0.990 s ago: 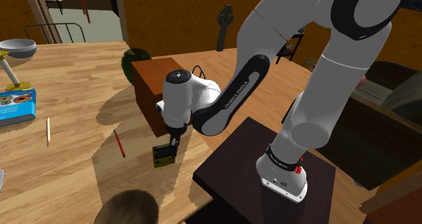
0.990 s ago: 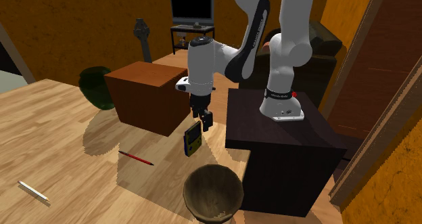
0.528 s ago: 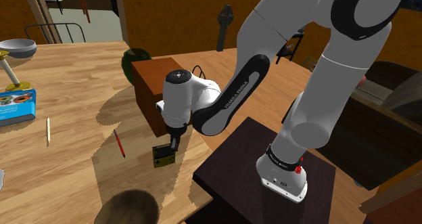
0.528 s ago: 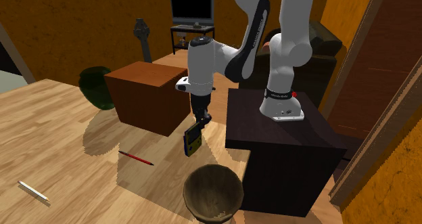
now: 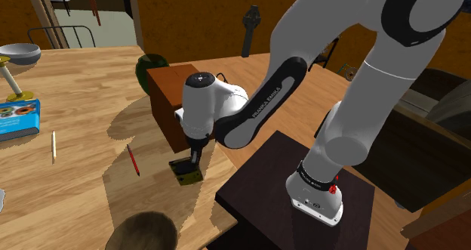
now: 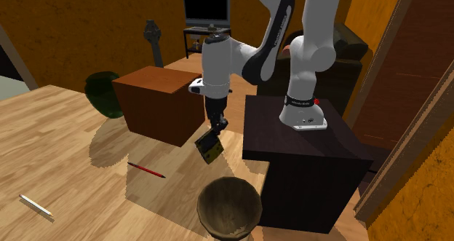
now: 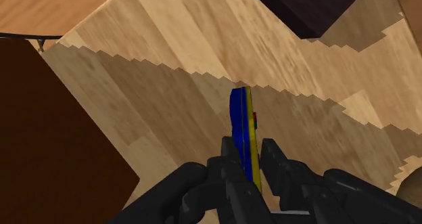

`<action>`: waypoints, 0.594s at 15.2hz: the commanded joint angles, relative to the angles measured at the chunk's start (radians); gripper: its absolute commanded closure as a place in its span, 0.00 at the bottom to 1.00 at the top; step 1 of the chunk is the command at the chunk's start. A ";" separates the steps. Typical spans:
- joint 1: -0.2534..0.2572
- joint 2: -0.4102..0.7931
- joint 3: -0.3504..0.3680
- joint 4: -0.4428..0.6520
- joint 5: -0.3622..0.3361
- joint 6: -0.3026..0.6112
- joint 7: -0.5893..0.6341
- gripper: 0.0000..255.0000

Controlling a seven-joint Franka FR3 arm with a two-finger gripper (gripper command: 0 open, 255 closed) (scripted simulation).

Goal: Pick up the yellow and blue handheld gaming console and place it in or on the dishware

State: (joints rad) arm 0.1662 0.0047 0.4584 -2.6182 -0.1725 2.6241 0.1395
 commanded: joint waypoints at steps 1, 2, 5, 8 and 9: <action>0.002 -0.028 0.003 0.006 0.034 -0.030 -0.027 1.00; 0.004 -0.044 0.004 0.007 0.051 -0.045 -0.039 1.00; 0.011 -0.089 0.002 0.013 0.094 -0.089 -0.073 1.00; 0.019 -0.131 -0.002 0.022 0.128 -0.135 -0.101 1.00; 0.022 -0.144 -0.004 0.025 0.138 -0.150 -0.109 1.00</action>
State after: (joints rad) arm 0.1835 -0.1207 0.4556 -2.5938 -0.0493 2.4920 0.0408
